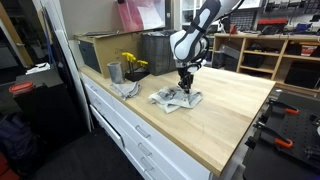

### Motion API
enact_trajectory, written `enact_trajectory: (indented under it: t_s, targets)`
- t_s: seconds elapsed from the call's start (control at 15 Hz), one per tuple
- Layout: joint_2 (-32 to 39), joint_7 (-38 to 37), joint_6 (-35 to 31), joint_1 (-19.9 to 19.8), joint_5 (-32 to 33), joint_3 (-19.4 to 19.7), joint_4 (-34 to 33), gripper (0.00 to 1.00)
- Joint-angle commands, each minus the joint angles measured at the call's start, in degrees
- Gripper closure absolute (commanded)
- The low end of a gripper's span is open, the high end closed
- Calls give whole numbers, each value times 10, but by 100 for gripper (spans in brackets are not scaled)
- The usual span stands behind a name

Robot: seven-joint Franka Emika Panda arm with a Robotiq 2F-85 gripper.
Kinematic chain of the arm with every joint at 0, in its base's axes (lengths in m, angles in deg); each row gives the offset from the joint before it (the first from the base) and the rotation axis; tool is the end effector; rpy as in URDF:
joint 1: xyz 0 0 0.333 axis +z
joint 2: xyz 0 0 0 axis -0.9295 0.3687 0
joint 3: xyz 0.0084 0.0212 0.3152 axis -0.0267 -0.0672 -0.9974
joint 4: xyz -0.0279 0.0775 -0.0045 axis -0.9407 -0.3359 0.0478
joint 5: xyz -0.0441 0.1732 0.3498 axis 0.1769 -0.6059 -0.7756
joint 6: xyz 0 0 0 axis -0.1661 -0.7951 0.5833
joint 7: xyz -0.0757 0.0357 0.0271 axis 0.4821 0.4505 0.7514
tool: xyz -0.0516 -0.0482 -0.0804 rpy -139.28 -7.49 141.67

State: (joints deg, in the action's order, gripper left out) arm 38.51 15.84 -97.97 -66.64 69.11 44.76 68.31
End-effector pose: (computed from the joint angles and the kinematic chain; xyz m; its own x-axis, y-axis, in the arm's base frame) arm 0.6230 -0.0180 0.1137 0.9852 0.0451 -0.1654 0.0620 -0.9932 0.0984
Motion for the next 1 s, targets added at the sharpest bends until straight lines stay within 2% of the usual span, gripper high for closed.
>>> enact_trajectory:
  t_s: [0.0, 0.13, 0.6, 0.93]
  targets:
    - [-25, -24, 22, -9, -8, 11, 18, 90]
    - [-28, -30, 29, -14, -14, 11, 19, 100]
    - [-43, -56, 58, -18, -29, 10, 20, 99]
    - [-66, -97, 77, -46, -59, 35, 36, 99]
